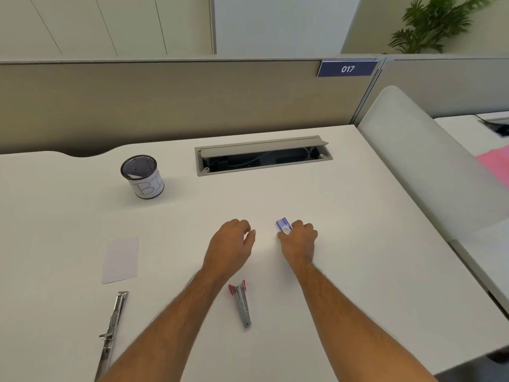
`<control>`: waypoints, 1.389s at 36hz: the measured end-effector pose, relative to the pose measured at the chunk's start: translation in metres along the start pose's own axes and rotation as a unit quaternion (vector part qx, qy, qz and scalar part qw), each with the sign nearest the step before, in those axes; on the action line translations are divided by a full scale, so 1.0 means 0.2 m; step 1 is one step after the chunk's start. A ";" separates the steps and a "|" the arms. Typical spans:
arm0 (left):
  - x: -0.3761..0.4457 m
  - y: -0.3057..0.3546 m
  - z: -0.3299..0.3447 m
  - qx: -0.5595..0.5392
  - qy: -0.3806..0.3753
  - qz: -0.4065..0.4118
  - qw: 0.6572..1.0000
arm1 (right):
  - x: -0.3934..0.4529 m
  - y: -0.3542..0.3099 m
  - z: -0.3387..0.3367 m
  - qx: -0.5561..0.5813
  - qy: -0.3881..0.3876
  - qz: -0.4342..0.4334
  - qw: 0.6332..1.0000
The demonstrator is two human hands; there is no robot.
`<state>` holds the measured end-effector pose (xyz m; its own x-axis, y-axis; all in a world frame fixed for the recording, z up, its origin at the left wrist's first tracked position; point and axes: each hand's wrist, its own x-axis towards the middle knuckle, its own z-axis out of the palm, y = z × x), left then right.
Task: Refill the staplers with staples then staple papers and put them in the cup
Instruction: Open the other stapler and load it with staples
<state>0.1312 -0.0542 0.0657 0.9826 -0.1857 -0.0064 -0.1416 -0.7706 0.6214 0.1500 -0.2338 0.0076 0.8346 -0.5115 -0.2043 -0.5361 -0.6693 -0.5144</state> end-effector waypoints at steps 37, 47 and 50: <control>-0.40 -0.51 -0.44 -0.399 0.106 -0.210 0.886 | -0.93 -0.55 0.27 0.242 -0.077 -0.215 0.943; -0.58 -0.76 -0.62 -0.505 0.132 -0.219 0.824 | -1.20 -0.69 0.44 0.313 -0.108 -0.180 0.926; -0.61 -0.80 -0.67 -0.527 0.131 -0.220 0.810 | -1.25 -0.72 0.47 0.328 -0.096 -0.171 0.924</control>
<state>0.0505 0.1729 0.0721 0.9211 0.2087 -0.3286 0.2750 0.2485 0.9288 0.0296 0.0407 0.0549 0.9818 -0.1837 -0.0473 -0.0969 -0.2713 -0.9576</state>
